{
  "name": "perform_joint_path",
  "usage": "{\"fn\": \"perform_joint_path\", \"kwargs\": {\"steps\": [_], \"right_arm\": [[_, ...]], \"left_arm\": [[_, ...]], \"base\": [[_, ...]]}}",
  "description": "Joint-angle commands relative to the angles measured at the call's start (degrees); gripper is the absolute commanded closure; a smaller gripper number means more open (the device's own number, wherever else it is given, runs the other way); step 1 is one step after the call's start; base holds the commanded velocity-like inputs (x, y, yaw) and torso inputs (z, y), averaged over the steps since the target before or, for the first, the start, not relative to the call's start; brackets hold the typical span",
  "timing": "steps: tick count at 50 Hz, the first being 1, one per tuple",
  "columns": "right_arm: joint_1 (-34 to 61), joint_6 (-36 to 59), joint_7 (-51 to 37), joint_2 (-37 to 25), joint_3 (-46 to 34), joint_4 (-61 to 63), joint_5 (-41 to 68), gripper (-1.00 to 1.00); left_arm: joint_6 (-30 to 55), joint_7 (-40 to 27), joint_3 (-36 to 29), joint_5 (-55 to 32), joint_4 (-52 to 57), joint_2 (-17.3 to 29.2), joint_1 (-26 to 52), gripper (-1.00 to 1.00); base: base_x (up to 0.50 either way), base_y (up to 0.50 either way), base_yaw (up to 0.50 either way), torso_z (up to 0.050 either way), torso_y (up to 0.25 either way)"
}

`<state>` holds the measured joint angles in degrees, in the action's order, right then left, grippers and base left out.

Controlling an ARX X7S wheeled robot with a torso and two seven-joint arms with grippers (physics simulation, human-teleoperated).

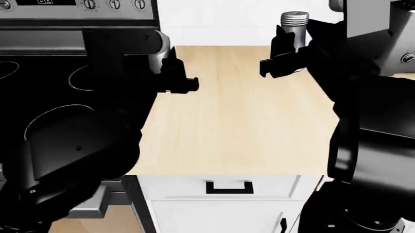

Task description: Pick and place the shaker into the drawer. Then close the cabinet.

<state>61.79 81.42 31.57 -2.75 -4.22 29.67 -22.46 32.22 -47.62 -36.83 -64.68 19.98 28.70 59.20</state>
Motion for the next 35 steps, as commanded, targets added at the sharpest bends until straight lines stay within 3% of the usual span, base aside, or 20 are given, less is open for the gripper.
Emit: {"fn": "perform_joint_path", "kwargs": {"steps": [1,15,35], "right_arm": [[-5.41,0.86,-0.64,0.58,1.60,4.39,0.37,1.00],[-8.08,-3.41,-2.99,1.70,3.34,5.74,4.20,1.00],[-8.93,-2.07,-6.28,1.05,6.21,7.68,8.81,1.00]], "left_arm": [[-1.46,-0.41,-0.50,1.00,1.74,1.92,-3.76,1.00],[-1.65,0.10,-1.30,1.26,2.37,1.92,-4.85,1.00],[-1.95,0.18,-1.90,1.18,3.61,2.19,-6.33,1.00]], "base": [[0.00,0.00,0.00,0.000,0.000],[0.00,0.00,0.00,0.000,0.000],[-0.11,0.01,-0.50,0.001,0.001]]}}
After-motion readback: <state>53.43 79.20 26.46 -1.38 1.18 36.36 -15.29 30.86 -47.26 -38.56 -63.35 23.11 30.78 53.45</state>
